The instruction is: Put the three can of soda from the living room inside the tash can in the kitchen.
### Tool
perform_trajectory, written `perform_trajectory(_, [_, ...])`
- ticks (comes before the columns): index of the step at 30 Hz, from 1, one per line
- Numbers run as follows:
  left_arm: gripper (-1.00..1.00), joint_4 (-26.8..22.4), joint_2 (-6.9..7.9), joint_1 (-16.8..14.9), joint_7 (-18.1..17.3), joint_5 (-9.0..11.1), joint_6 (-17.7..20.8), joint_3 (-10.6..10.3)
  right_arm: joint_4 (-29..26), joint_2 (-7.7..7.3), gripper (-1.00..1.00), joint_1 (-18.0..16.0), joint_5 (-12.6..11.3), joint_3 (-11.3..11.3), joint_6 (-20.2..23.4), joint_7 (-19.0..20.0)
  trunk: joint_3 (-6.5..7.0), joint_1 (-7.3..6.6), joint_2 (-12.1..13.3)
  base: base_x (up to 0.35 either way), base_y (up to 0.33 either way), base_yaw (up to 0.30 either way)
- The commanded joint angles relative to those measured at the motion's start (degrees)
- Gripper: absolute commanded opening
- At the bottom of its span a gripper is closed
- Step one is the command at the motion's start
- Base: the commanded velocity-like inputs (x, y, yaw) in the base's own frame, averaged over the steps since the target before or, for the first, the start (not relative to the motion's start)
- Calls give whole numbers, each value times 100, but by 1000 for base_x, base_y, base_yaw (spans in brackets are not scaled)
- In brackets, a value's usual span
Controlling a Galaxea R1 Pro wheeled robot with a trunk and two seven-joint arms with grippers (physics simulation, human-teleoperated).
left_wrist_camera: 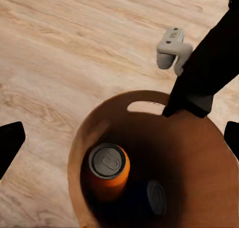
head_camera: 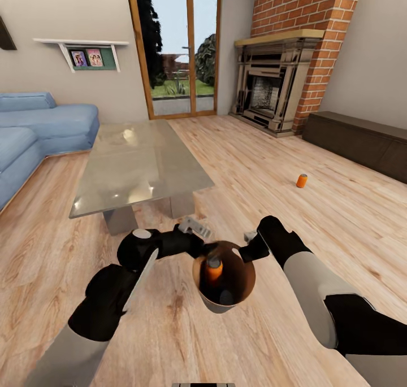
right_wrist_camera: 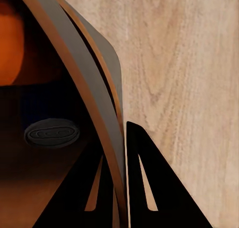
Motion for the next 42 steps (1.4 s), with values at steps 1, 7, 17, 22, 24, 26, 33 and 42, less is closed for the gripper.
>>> perform_trajectory(1, [100,-37,28,21,-3,15,-32,396,2,-8,-100,2,-126,-15,37,36,0,-1,0,0,0,0])
perform_trajectory(7, [100,4,70,863,121,-14,-1476,2160,-4,-56,-100,43,-119,-14,37,11,0,-1,0,0,0,0])
perform_trajectory(17, [100,2274,87,1372,973,-26,-3821,2528,-54,-273,-100,277,-116,-193,-4,-29,0,-1,0,0,0,0])
perform_trajectory(22, [100,3046,88,1391,1265,-92,-4478,2529,-74,-520,-100,571,-114,-517,-438,-41,0,-1,0,0,0,0])
perform_trajectory(24, [100,3190,88,1396,1354,-211,-4670,2529,-74,-652,-100,689,-117,-792,-664,-36,0,-1,0,0,0,0])
perform_trajectory(26, [100,3285,86,1411,1411,-289,-4755,2536,-76,-720,-100,904,-96,-1089,-1009,-63,0,-1,0,0,0,0])
perform_trajectory(33, [100,3418,82,1438,1502,-308,-4796,2548,-118,-739,-100,1085,-69,-1240,-1311,-241,0,-1,0,92,-50,0])
perform_trajectory(42, [100,3474,79,1440,1550,-291,-4797,2554,-197,-689,-100,1098,-66,-1311,-1282,-323,18,-1,0,244,-190,-89])
